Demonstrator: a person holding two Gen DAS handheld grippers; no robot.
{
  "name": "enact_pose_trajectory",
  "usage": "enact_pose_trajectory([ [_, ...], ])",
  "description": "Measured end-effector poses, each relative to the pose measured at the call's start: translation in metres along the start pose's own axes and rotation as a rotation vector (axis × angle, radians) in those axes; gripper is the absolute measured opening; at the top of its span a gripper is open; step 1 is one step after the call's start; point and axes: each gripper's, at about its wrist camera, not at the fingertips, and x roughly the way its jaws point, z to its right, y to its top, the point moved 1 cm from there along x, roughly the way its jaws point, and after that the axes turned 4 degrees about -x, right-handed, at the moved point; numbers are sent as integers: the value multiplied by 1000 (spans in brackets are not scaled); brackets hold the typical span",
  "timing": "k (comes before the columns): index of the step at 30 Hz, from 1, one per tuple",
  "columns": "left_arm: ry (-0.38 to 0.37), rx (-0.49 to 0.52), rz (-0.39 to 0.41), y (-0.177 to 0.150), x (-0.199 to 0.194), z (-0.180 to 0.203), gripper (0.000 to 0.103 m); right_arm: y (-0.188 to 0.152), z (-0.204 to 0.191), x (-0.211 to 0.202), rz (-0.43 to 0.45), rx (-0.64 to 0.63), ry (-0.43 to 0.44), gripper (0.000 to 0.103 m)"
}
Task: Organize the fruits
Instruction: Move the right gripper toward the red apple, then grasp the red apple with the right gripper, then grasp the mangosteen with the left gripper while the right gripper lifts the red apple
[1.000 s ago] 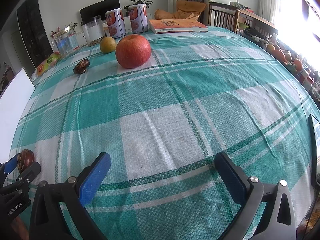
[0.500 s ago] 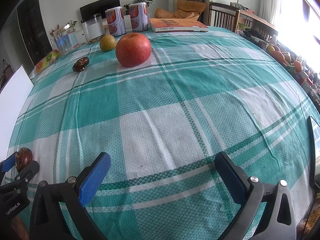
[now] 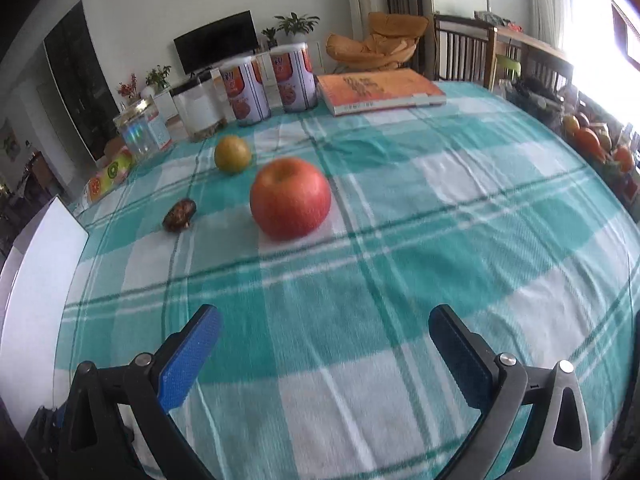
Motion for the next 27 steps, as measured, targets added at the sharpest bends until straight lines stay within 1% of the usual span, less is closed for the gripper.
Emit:
enact_pose_trajectory([
  [2,0,0,0,0,0,0,87,21,-9,29,-54,-34,-1,103],
  [4,0,0,0,0,0,0,87,32,-16,56,-106,-52,-10,103],
  [8,0,0,0,0,0,0,87,35,-18,91,-149,-82,-65,102],
  [9,0,0,0,0,0,0,87,33,-17,95,-150,-84,-63,100],
  [10,0,0,0,0,0,0,88,32,-16,96,-147,-78,-31,83],
  [12,0,0,0,0,0,0,88,33,-18,91,-116,-87,-27,66],
  [13,0,0,0,0,0,0,88,33,-19,89,-115,-92,-40,66],
  [17,1,0,0,0,1,0,88,25,-7,69,-105,-32,31,65],
  [20,1,0,0,0,1,0,88,11,0,37,-87,-26,72,65],
  [24,1,0,-1,0,1,0,88,-24,2,-11,-107,-20,134,65],
  [27,1,0,-1,0,1,0,88,-61,-7,-37,-126,-38,134,66],
])
